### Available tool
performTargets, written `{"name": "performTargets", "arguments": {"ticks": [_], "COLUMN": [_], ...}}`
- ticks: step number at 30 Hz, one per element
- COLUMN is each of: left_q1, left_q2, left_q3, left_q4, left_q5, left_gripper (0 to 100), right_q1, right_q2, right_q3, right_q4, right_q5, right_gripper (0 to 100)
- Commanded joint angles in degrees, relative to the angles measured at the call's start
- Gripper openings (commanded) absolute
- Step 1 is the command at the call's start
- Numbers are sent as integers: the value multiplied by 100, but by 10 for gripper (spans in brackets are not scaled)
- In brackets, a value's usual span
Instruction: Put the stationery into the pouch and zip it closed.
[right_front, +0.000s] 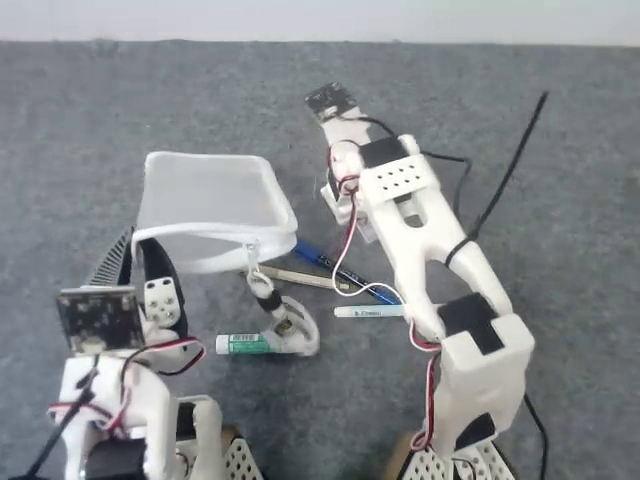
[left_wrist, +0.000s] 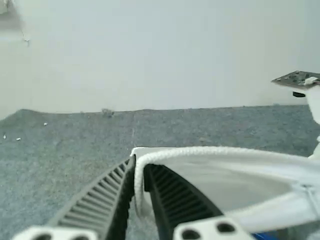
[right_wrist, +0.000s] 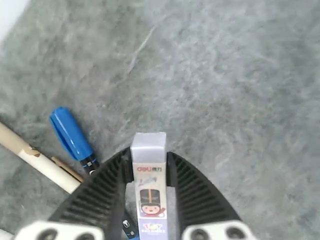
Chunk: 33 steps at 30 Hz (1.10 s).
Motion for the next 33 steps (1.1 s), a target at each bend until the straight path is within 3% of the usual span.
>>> {"name": "performTargets", "arguments": {"ticks": [1,8,16,24,33], "left_q1": [35,466,589,563,510], "left_q2": [1169,3174,4870,5556,5600], "left_q3": [-945,-2580,-4084,-4224,-3960], "left_q4": [18,334,1108,1160,800], "left_q5": [-9,325,879,1116,1266], "left_gripper": [12,12,11,11,11], "right_q1": [75,84,84,40,13], "right_q2": [-787,-1543,-2870,-4585,-6695], "right_q3": [193,1090,1890,2778,4475], "right_q4": [-145,-875,-919,-1103,-2651], "right_q5": [-70,-255,-334,-352,-352], "right_gripper": [6,6,6,6,6]}}
